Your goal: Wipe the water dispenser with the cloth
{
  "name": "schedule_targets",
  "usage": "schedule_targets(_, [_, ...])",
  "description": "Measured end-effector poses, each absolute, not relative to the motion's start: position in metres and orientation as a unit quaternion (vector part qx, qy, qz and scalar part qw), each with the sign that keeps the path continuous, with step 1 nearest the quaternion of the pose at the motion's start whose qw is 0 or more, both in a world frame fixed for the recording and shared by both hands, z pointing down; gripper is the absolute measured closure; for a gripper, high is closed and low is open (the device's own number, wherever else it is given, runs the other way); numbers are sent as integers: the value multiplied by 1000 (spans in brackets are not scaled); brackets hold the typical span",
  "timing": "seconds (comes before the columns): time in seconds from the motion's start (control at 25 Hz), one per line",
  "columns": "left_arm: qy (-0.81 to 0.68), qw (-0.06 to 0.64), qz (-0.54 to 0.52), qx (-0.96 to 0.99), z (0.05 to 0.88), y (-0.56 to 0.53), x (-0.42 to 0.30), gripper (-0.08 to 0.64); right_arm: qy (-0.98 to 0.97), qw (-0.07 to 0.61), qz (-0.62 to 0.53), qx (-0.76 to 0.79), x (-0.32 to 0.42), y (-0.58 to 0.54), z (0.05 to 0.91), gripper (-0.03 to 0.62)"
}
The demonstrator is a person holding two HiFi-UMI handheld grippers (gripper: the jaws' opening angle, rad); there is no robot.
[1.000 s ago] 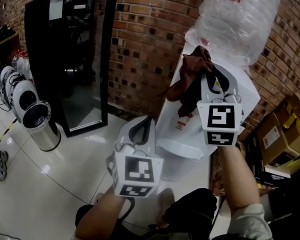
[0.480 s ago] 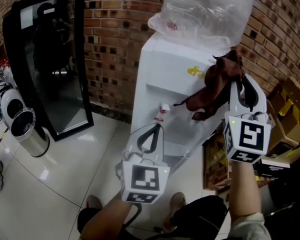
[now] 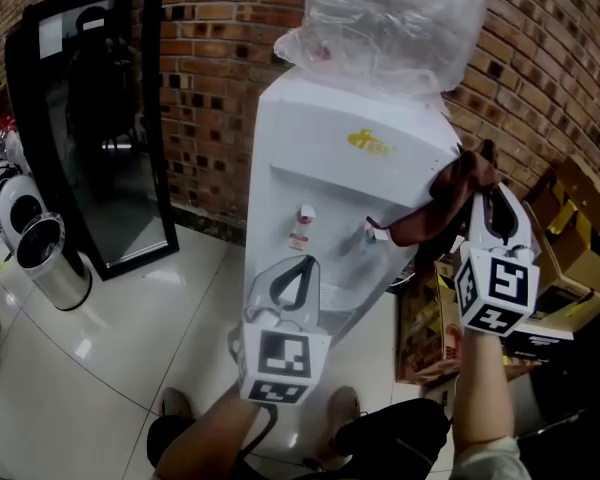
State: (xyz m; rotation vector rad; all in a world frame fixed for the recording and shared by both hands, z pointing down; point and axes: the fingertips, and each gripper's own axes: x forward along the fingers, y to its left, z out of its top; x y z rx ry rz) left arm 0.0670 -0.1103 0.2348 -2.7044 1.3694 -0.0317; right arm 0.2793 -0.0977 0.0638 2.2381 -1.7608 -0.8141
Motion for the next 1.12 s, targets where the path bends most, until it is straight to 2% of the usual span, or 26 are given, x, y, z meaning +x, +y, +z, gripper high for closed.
schedule_targets(0.24, [466, 56, -5, -883, 229, -111, 50, 560, -604, 60, -276, 745, 270, -89, 53, 518])
schedule_targets(0.48, [509, 66, -1, -858, 222, -114, 2, 560, -660, 36, -319, 679, 174, -81, 41, 518])
schedule_targets(0.88, [576, 56, -2, -816, 221, -117, -100, 560, -753, 103, -327, 561, -5, -149, 93, 518])
schedule_targets(1.12, [584, 45, 16, -811, 215, -119, -125, 560, -735, 158, -321, 575, -33, -192, 118, 518])
